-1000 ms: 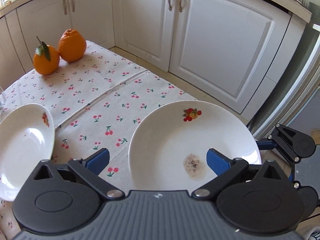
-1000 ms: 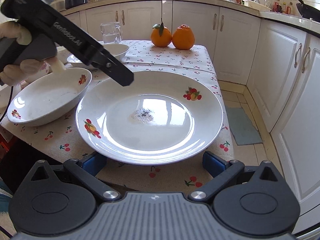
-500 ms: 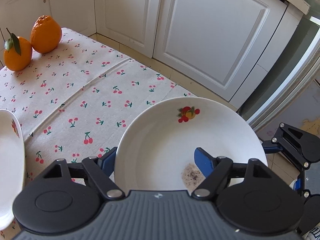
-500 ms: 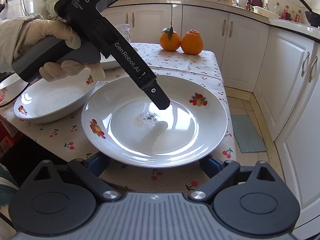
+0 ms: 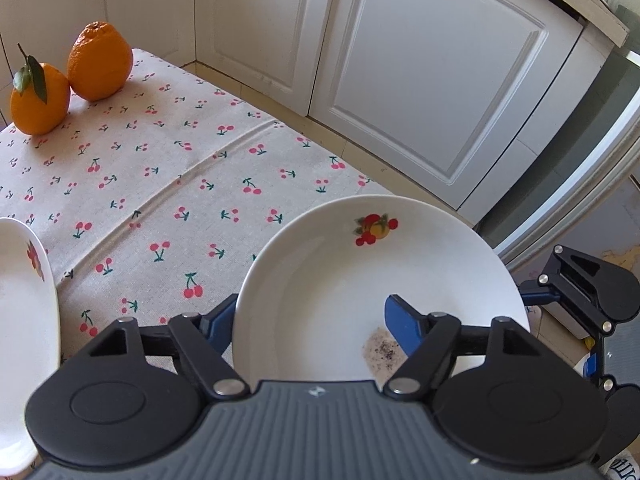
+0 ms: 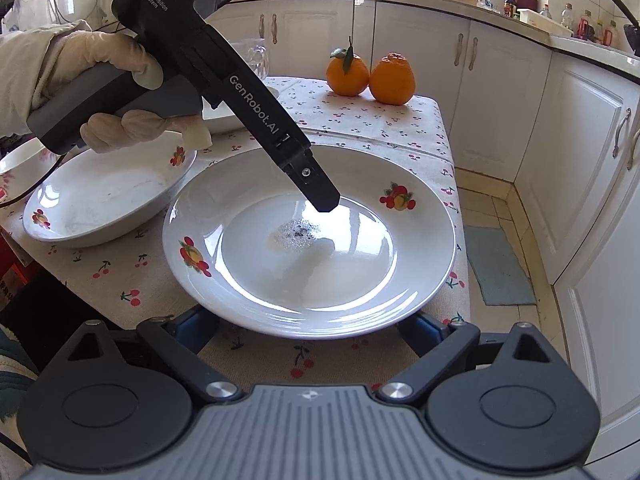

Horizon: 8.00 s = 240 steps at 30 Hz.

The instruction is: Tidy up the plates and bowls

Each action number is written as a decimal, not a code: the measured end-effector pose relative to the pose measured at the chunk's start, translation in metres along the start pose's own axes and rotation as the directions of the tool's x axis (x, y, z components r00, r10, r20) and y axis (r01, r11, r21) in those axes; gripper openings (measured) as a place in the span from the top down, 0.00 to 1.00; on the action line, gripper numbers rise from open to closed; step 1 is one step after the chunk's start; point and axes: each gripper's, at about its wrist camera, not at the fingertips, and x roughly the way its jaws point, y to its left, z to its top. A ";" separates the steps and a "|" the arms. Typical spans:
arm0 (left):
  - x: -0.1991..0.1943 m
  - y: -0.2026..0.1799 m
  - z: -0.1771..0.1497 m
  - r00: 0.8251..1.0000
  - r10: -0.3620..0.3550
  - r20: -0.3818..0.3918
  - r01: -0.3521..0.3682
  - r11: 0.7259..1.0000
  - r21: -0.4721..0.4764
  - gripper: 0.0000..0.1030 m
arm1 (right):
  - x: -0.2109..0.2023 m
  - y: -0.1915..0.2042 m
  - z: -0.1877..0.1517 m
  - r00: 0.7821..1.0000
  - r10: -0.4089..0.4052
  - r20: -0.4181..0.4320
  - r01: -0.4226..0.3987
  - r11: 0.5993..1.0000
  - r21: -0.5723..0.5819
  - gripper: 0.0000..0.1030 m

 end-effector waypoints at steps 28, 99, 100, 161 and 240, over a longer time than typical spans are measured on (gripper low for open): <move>0.021 0.055 0.052 0.993 0.068 0.095 -0.057 0.992 -0.115 0.27 | 0.061 -0.049 0.057 1.000 0.027 -0.007 -0.028 0.998 -0.058 0.05; -0.143 -0.077 -0.140 0.829 0.443 0.342 -0.404 0.896 -0.182 0.10 | -0.044 0.061 0.025 0.990 -0.021 0.141 0.021 1.000 0.005 0.00; -0.144 -0.075 -0.146 0.832 0.443 0.335 -0.400 0.896 -0.193 0.10 | -0.044 0.062 0.024 0.990 -0.021 0.137 0.020 1.000 0.006 0.00; -0.114 -0.031 -0.236 0.897 0.379 0.227 -0.320 0.912 -0.258 0.07 | 0.112 0.081 0.122 0.853 0.485 -0.195 -0.502 0.863 -0.050 0.13; -0.099 -0.013 -0.212 0.918 0.241 0.314 -0.200 0.967 -0.158 0.15 | 0.129 0.058 0.145 0.866 0.427 -0.258 -0.465 0.880 -0.103 0.09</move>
